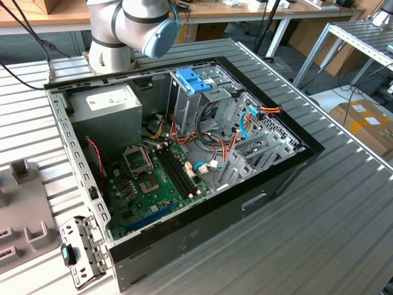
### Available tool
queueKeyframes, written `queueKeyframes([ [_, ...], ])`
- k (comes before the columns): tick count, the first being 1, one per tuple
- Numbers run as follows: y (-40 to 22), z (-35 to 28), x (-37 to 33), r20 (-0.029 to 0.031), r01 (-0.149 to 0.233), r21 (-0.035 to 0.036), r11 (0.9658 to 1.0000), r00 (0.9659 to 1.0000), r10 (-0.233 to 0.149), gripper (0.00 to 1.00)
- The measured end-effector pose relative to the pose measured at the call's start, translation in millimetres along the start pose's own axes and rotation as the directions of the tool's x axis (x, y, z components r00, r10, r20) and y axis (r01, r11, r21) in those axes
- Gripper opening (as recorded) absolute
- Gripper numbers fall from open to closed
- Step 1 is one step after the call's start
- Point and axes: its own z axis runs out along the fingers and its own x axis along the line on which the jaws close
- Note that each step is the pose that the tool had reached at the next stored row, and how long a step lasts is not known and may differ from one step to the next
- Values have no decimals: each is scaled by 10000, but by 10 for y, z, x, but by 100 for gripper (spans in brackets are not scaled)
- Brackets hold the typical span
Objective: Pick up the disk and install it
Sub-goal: 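Pick up the disk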
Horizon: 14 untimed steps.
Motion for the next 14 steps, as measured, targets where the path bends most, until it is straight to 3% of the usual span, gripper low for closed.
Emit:
queueKeyframes([
  [3, -6, 9, -1, 2, -1, 16, 10000, 10000, 1, 11],
  [7, -6, 43, -1, 21, -1, 136, 9999, 10000, 0, 11],
  [14, -55, 59, -10, 23, -1, 144, 9999, 10000, 1, 11],
])
